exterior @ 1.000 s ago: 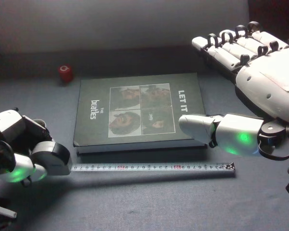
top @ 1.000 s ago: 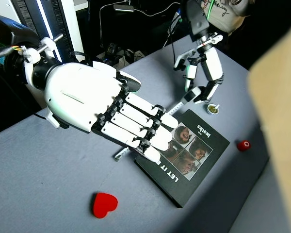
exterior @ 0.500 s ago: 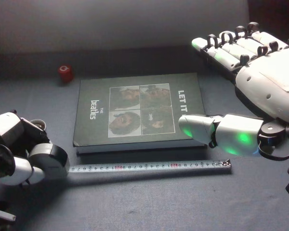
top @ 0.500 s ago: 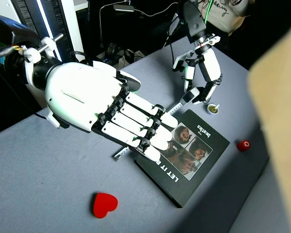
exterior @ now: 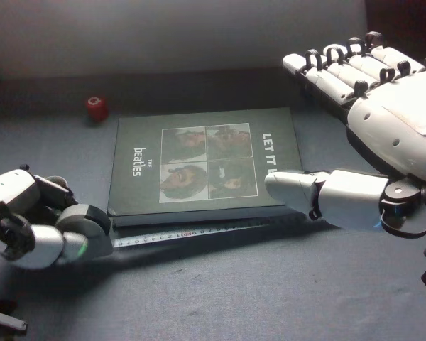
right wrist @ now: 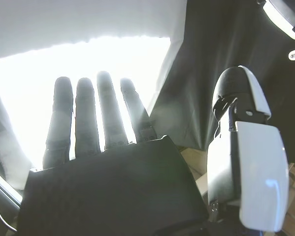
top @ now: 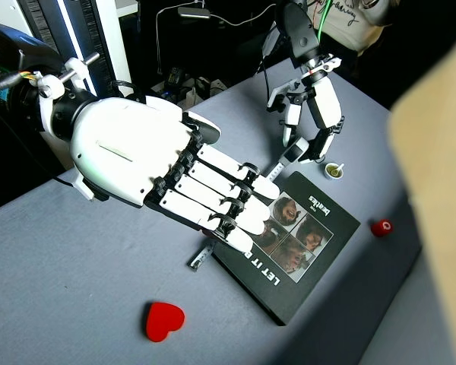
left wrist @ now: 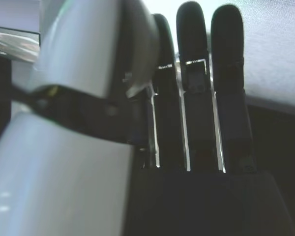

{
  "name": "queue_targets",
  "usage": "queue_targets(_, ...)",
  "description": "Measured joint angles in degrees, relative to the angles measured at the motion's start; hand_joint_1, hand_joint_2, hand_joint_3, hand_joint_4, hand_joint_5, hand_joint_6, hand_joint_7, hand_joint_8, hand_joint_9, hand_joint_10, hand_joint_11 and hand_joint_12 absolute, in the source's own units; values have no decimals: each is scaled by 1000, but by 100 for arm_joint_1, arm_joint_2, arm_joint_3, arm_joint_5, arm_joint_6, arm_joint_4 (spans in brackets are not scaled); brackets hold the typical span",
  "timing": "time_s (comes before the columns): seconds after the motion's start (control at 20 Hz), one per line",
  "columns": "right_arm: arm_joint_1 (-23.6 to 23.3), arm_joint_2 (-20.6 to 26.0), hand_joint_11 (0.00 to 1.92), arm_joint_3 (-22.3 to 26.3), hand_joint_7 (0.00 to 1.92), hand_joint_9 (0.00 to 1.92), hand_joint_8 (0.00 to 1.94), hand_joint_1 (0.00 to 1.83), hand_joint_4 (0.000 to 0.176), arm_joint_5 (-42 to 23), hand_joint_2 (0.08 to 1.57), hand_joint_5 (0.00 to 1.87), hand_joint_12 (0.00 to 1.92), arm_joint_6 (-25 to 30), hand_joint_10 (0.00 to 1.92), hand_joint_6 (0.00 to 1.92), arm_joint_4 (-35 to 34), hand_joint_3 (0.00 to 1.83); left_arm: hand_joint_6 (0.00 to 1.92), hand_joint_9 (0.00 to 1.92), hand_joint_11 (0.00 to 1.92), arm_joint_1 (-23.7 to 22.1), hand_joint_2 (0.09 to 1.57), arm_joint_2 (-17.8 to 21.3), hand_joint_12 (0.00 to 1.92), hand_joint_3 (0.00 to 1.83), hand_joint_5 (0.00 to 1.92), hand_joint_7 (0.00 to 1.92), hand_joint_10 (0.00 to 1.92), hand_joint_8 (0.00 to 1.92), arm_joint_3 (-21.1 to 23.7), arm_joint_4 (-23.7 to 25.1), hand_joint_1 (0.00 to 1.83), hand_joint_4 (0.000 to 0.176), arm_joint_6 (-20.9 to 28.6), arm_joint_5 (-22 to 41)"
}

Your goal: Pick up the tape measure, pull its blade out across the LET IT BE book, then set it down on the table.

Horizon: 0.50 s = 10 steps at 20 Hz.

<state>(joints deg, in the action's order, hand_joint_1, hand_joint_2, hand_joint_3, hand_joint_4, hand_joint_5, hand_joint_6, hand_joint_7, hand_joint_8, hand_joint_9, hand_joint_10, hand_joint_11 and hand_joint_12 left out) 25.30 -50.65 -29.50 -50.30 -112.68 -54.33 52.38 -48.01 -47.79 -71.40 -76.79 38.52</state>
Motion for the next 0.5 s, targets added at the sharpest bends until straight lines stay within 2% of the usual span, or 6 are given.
queue_targets(0.1,2,0,0,0,109,56,3,69,0,0,1058,42,433,0,2,7,0,0,0,762,516,0,1089,0,639,0,770,835,0,0,2,13,544,0,0,20)
queue_targets(0.15,2,0,0,0,114,56,4,69,0,0,1058,42,439,0,1,5,0,0,0,617,424,0,1057,2,597,0,631,661,0,0,13,11,493,0,0,17)
queue_targets(0.25,2,0,0,0,116,57,2,69,0,0,1057,32,468,0,1,0,0,0,0,424,305,-9,1048,7,553,0,426,444,0,0,33,9,388,0,20,13)
queue_targets(0.35,2,0,0,0,118,59,3,70,0,0,1057,24,475,0,2,0,0,0,0,354,232,-87,1038,31,574,0,335,357,0,0,48,28,339,0,44,-39)
queue_targets(0.5,2,0,0,0,118,63,2,69,0,0,1058,35,471,0,3,5,0,0,6,356,215,-195,1037,223,585,1,340,356,4,4,48,107,323,0,35,-168)
